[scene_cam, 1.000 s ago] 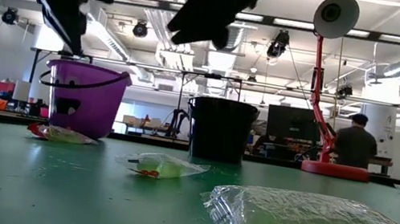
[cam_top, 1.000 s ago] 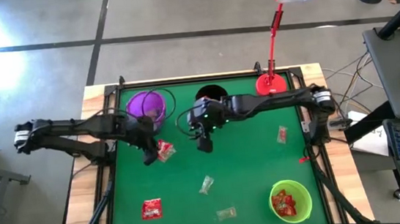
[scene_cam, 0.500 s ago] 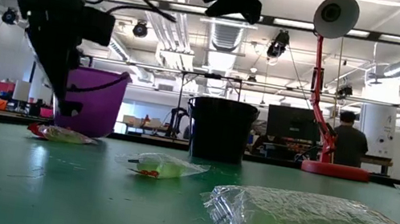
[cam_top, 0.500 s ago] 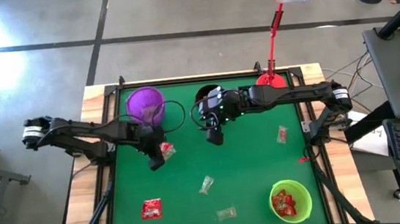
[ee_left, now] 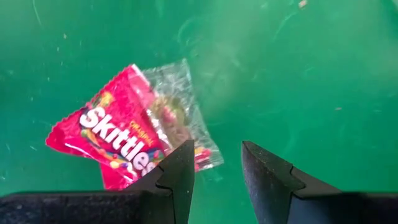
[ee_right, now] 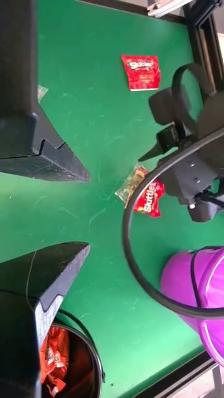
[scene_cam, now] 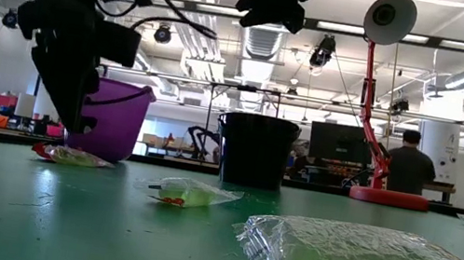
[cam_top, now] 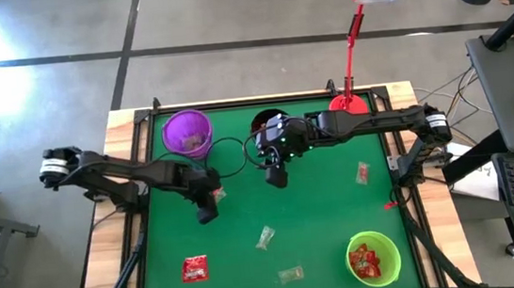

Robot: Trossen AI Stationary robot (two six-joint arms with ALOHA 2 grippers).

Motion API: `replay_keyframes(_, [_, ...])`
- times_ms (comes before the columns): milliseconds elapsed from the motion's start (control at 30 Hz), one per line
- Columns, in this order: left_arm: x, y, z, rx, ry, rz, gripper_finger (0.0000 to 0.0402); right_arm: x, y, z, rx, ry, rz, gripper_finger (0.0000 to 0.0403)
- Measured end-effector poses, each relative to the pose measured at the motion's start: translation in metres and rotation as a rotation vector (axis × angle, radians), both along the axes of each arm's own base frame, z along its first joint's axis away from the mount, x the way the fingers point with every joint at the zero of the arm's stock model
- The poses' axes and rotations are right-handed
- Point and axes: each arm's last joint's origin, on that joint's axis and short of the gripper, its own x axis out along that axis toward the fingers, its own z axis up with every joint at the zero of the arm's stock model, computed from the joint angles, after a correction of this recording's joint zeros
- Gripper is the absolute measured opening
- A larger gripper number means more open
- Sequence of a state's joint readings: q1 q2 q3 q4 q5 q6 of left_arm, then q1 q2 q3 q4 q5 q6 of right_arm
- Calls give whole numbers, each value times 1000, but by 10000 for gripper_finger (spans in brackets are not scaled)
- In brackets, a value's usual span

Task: Sort candy
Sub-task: Put the green gummy into the violet bucket

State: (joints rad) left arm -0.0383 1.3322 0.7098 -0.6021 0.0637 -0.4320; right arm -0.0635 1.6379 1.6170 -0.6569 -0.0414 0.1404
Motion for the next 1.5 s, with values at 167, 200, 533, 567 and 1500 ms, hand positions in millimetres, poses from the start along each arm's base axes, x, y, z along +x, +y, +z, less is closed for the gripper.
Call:
replay_keyframes(167, [3,1,-10,66,46,51,115,-1,0,-1,10,13,-9,160])
replay_keyframes(200, [4,2,-12,76,54,58,115,-1,0,-2,16,19,-14,160])
replay_keyframes(533, [8,2,-26,107,111,90,115,-2,0,-2,33,28,-27,160])
replay_keyframes(567, [8,2,-27,107,114,92,115,-2,0,-2,36,28,-30,160])
replay_keyframes(1500, [1,-3,-5,23,14,56,1,-2,0,-2,34,28,-27,160])
